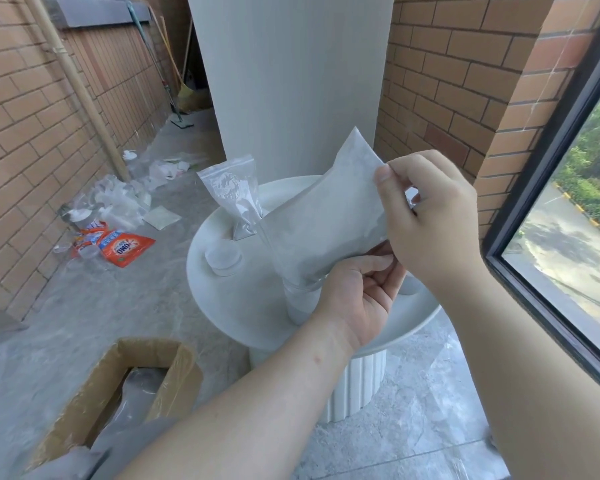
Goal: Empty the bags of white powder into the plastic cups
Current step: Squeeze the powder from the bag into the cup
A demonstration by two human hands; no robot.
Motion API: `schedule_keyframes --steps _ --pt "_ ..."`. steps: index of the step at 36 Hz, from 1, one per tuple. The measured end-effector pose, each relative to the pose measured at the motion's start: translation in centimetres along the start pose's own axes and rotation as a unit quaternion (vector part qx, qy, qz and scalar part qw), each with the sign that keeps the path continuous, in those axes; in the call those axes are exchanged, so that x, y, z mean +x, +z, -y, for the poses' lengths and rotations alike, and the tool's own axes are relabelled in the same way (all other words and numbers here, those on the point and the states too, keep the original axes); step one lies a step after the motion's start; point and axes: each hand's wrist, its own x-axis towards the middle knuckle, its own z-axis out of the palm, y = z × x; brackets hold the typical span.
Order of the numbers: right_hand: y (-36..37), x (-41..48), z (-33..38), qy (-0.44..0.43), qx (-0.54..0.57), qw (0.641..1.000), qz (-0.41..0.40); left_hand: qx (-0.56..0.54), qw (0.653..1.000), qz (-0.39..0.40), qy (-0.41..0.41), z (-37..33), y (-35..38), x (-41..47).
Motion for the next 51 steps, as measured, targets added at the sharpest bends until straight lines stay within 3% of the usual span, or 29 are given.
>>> schedule_keyframes --steps 51 --pt "0.05 -0.13 -0.36 -0.011 -0.017 1.0 0.002 0.001 1.0 0.0 0.009 0.02 -0.23 0.27"
